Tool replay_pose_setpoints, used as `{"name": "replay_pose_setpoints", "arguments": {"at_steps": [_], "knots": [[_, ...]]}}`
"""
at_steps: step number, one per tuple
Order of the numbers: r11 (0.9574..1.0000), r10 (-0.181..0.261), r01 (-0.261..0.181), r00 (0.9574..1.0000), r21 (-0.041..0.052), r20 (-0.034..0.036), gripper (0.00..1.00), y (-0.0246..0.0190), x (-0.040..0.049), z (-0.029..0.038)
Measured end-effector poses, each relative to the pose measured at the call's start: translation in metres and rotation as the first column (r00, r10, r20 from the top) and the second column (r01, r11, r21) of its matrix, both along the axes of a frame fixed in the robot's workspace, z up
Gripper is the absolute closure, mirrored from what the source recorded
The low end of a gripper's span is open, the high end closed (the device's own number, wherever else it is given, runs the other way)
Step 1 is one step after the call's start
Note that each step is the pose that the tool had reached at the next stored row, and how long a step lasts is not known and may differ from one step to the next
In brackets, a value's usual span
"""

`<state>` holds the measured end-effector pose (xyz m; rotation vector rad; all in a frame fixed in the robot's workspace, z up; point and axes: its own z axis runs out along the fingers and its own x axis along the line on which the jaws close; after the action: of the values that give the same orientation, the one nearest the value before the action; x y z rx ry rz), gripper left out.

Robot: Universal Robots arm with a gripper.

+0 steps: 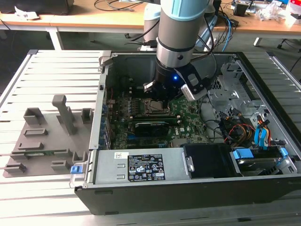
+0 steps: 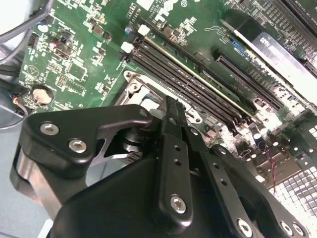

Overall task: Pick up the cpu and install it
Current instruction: 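Install the second cpu locking lever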

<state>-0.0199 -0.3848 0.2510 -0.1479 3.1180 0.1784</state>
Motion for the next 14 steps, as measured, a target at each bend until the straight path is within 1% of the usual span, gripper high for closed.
{"name": "replay_pose_setpoints", "arguments": {"at_steps": [2,6,8,10,14], "knots": [[1.0000,0.000,0.000,1.0000,-0.0001,-0.0001,0.89,-0.0004,-0.0036,-0.0023],[1.0000,0.000,0.000,1.0000,-0.0001,-0.0001,0.89,-0.0006,-0.0086,-0.0037],[1.0000,0.000,0.000,1.0000,0.0002,0.0000,0.89,-0.0005,-0.0127,-0.0047],[1.0000,0.000,0.000,1.0000,0.0001,0.0000,0.89,-0.0005,-0.0142,-0.0059],[1.0000,0.000,0.000,1.0000,0.0000,0.0000,0.89,-0.0006,-0.0176,-0.0110]]}}
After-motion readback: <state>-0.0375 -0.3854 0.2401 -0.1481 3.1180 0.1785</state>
